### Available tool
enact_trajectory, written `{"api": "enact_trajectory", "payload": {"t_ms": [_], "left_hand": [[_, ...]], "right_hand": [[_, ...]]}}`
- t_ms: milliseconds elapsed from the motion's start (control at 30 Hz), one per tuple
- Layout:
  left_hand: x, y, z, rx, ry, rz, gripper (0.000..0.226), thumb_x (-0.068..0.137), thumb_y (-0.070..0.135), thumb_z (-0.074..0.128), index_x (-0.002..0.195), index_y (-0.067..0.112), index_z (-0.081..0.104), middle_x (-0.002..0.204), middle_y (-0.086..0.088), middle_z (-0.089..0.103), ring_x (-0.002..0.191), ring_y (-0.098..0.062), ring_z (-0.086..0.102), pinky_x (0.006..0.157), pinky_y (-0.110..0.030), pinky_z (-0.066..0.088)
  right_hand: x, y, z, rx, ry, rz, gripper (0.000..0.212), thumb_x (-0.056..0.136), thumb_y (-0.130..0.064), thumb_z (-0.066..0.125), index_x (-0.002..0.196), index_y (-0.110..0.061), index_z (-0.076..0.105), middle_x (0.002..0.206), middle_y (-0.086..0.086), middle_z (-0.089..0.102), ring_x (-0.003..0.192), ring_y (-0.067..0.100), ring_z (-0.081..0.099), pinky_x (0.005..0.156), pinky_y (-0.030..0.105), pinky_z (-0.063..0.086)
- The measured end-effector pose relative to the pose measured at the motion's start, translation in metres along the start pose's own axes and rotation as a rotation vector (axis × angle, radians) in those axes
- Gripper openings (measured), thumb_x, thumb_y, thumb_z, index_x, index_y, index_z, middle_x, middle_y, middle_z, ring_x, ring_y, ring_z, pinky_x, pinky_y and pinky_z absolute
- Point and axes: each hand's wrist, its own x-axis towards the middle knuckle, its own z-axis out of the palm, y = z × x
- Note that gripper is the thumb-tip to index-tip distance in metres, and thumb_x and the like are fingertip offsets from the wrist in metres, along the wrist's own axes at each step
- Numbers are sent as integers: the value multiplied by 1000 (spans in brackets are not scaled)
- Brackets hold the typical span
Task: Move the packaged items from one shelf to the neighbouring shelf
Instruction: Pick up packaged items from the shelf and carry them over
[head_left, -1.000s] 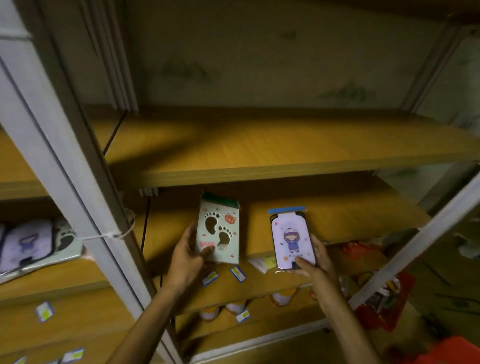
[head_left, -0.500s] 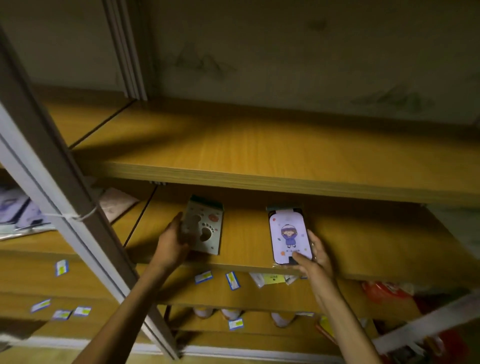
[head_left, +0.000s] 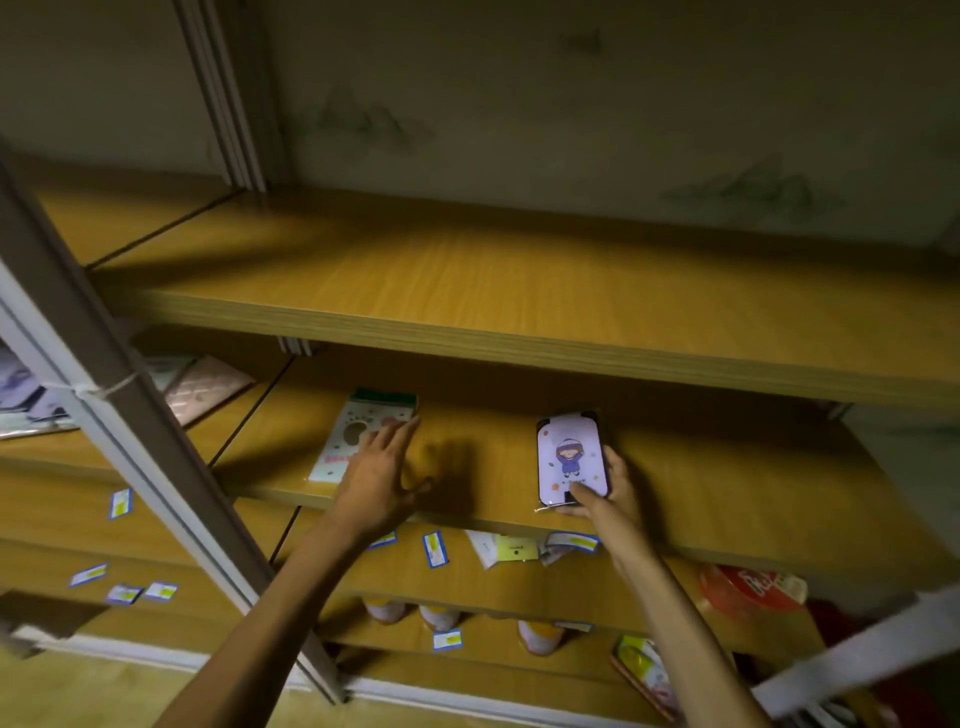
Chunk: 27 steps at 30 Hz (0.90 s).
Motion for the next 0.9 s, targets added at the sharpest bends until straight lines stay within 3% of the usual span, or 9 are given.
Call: {"api": "enact_trajectory", "payload": {"t_ms": [133, 267, 433, 567, 633, 900], "left_hand": [[-3, 10, 5, 33, -11, -28, 85, 86, 38, 65, 152, 22, 14, 159, -5, 20, 144, -29, 19, 114, -43, 27], [-3, 6, 10, 39, 4, -20, 85, 85, 40, 66, 152, 23, 17, 156, -5, 28, 140, -27, 26, 113, -43, 28], [-5, -3, 7, -36, 53, -16, 84, 82, 38, 70, 150, 21, 23, 151, -5, 35, 134, -25, 36, 107, -45, 39], [-20, -19, -1, -97, 88, -19, 82, 80, 44, 67, 148, 23, 28, 147, -4, 41, 132, -22, 40, 104, -43, 42], [-31, -30, -8, -133, 115, -20, 81, 76, 51, 60, 146, 24, 31, 143, -2, 45, 128, -16, 42, 102, -35, 41], [-114, -92, -54, -200, 219, -87, 76, 76, 49, 58, 144, 21, 37, 138, 1, 46, 122, -12, 48, 99, -15, 34]], "right_hand": [[15, 8, 1, -163, 9, -41, 65, 88, 1, 61, 145, -12, 33, 133, 12, 55, 96, 29, 68, 51, 19, 54], [23, 9, -5, -444, 49, -133, 61, 84, -19, 71, 138, -14, 42, 128, 7, 57, 113, 26, 58, 85, 37, 53], [19, 6, -17, -717, 76, -199, 73, 83, -37, 69, 144, -15, 35, 148, 10, 36, 137, 29, 33, 106, 48, 38], [7, -5, -8, -698, -1, -308, 60, 84, -34, 69, 137, -23, 44, 141, 0, 44, 129, 21, 41, 101, 47, 44], [1, -11, 6, -669, -117, -335, 58, 84, -30, 70, 136, -25, 45, 137, -2, 46, 125, 18, 45, 98, 44, 47], [-45, -23, 113, -651, -408, -471, 56, 84, -31, 69, 134, -37, 43, 122, -14, 48, 110, 1, 47, 87, 21, 43]]}}
